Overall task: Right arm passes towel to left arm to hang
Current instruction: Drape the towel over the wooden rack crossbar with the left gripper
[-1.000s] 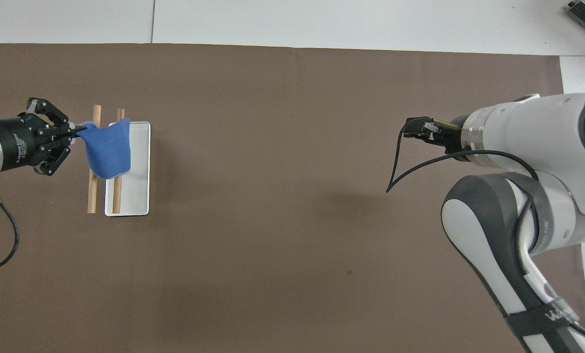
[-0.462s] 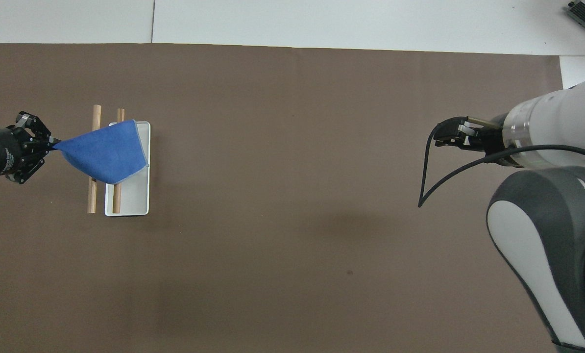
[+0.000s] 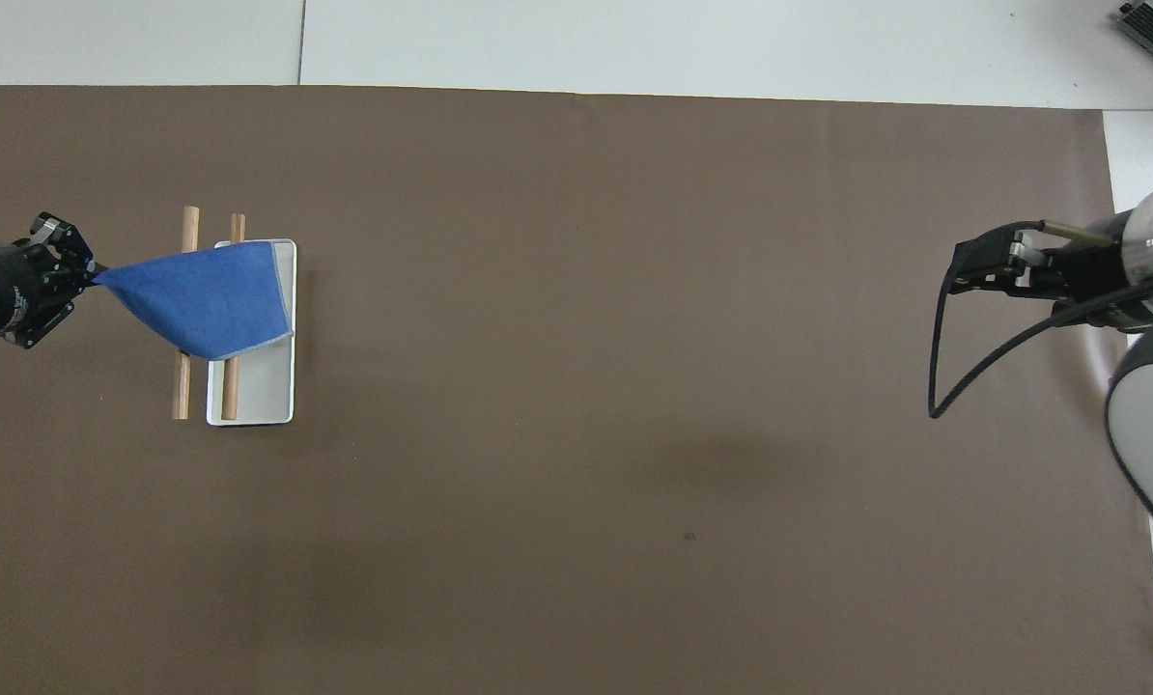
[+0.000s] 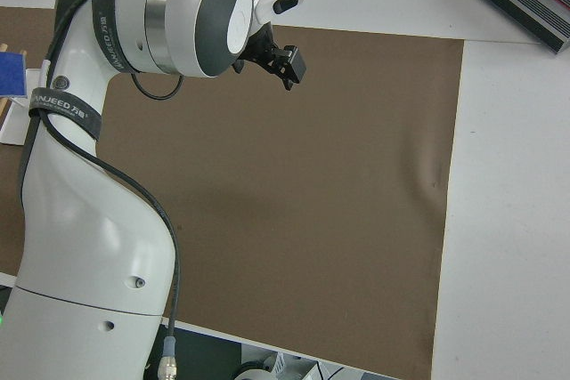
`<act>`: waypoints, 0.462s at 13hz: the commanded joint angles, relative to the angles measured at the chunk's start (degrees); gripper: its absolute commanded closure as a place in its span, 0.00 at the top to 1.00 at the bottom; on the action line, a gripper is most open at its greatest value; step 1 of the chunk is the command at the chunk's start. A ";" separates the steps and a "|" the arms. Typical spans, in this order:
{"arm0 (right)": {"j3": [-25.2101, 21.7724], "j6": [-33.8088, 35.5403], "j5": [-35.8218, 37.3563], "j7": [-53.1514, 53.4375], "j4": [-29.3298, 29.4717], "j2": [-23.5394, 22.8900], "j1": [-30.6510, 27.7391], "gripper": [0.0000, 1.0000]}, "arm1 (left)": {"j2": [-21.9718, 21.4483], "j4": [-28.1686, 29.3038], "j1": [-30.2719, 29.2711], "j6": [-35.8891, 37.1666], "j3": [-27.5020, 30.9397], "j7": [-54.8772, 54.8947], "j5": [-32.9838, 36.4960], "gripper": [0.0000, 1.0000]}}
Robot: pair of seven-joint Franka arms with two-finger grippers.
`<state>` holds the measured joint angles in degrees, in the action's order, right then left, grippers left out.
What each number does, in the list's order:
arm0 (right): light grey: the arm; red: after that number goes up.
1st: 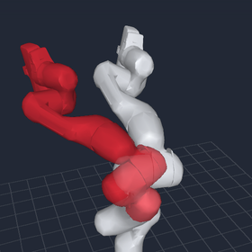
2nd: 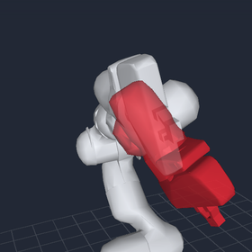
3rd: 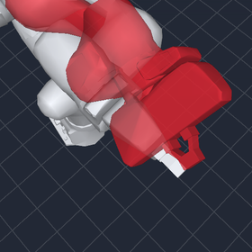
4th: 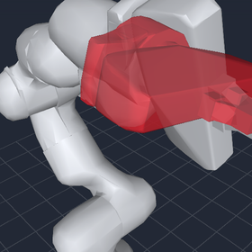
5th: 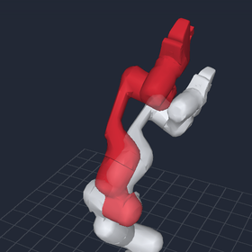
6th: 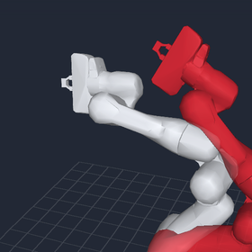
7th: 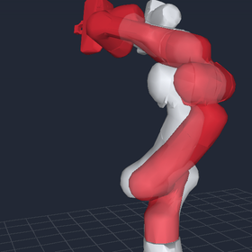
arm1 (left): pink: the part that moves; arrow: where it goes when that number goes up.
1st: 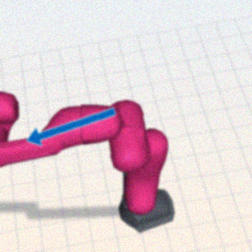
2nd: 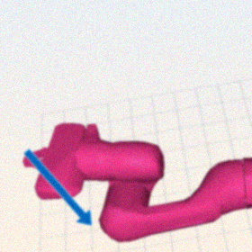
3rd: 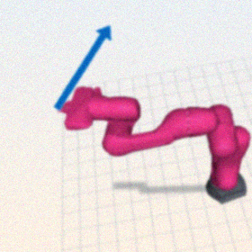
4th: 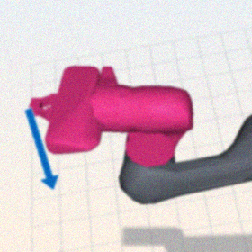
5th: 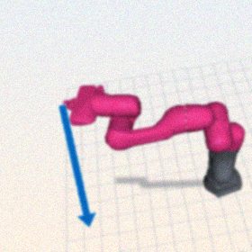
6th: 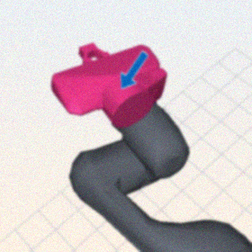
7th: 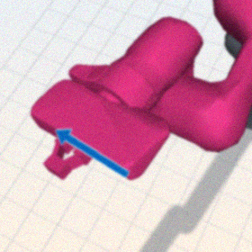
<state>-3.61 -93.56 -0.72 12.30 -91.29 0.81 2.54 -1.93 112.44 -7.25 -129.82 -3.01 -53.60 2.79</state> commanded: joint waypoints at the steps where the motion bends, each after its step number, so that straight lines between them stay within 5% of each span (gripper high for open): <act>1: -0.52 1.19 0.63 -1.75 -0.20 0.33 0.28 1.00 | 2.02 -6.62 -0.39 7.55 -0.24 0.52 1.60 0.00; 6: -0.52 4.35 1.07 -5.79 -0.12 0.42 0.28 1.00 | 1.84 -2.51 -0.04 2.66 -0.60 -0.36 1.51 0.00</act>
<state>-3.70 -90.57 -0.72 8.85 -91.34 0.81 2.61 -0.65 108.14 -7.24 -124.45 -3.29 -53.59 3.26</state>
